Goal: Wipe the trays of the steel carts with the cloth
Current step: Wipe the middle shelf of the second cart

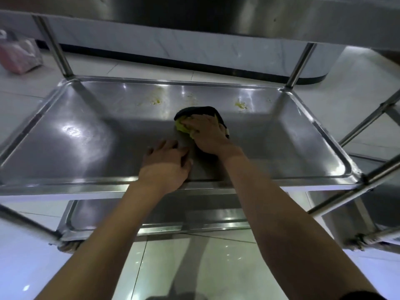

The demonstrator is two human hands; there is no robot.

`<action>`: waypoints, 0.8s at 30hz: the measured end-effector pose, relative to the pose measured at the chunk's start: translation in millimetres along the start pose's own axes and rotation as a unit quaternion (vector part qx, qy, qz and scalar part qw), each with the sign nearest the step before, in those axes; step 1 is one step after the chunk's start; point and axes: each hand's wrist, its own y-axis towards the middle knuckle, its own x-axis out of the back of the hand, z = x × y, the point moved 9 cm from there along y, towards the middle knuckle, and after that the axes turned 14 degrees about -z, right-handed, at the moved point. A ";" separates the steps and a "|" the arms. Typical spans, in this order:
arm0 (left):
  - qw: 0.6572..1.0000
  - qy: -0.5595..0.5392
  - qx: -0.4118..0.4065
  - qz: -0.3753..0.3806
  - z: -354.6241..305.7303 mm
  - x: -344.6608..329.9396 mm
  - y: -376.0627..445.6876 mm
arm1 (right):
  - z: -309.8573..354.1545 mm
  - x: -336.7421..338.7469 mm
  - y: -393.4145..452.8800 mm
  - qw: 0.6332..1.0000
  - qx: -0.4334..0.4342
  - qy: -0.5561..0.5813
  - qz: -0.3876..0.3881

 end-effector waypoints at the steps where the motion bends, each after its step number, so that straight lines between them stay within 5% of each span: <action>1: 1.000 -0.002 -0.002 -0.003 0.5 0.7 -0.7 | 3.1 -1.4 -0.5 1.000 -0.003 0.008 -0.001; 6: 1.000 -0.011 0.004 0.010 0.0 -0.4 -4.2 | -13.5 12.4 -15.1 1.000 -0.009 -0.007 -0.029; 17: 1.000 -0.004 -0.008 0.012 -17.0 -8.4 -4.5 | -135.5 81.7 -100.6 0.975 -0.185 -0.105 -0.069; 24: 1.000 -0.009 -0.015 0.024 -26.6 -5.8 -9.0 | -125.5 96.1 -151.9 0.966 -0.216 -0.070 -0.126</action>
